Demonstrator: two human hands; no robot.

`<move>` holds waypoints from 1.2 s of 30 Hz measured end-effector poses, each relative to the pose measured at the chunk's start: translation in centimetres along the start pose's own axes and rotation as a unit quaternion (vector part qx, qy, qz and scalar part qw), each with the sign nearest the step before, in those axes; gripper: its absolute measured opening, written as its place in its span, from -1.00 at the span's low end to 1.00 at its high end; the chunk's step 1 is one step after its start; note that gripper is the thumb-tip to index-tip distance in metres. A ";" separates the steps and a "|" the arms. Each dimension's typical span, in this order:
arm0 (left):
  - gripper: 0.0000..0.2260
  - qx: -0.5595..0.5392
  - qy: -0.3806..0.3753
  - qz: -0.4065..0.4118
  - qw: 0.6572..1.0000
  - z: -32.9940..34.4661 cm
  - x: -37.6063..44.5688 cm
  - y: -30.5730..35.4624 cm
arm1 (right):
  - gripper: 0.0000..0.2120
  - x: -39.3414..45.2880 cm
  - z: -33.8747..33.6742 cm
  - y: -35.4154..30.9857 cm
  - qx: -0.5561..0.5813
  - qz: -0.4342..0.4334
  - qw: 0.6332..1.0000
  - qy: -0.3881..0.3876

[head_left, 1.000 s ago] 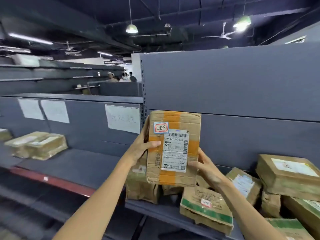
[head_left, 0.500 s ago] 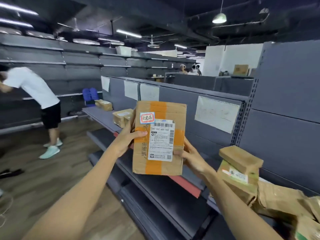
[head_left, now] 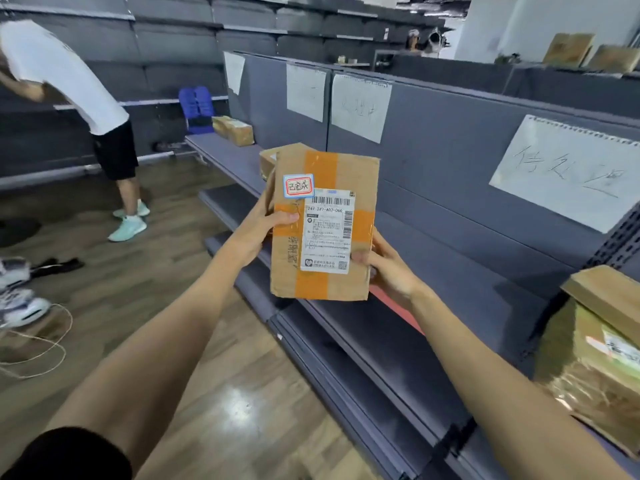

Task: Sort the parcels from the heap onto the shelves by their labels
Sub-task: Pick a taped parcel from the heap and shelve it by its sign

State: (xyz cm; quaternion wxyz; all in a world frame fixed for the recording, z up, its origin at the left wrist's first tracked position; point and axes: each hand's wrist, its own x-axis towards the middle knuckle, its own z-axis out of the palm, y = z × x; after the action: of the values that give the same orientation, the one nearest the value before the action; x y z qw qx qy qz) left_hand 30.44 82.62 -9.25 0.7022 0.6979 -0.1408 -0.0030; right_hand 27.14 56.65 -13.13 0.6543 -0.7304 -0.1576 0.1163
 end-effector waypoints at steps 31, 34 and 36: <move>-0.22 -0.019 -0.050 -0.034 0.998 -46.0 43.6 -9.5 | -0.15 61.2 15.5 2.4 0.111 0.076 0.987 0.089; -0.18 -0.008 -0.069 -0.035 0.997 -48.0 48.8 -10.6 | -0.18 66.0 14.7 2.5 0.087 0.073 0.985 0.128; -0.22 -0.008 -0.080 -0.035 0.996 -48.8 52.4 -11.4 | -0.19 69.1 13.9 2.9 0.071 0.069 0.984 0.146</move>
State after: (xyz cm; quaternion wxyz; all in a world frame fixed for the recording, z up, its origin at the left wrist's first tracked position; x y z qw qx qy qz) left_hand 92.81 119.63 -9.57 0.6939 0.6940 -0.1723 -0.0849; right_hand 85.93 95.58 -15.11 0.7111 -0.7001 -0.0013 0.0640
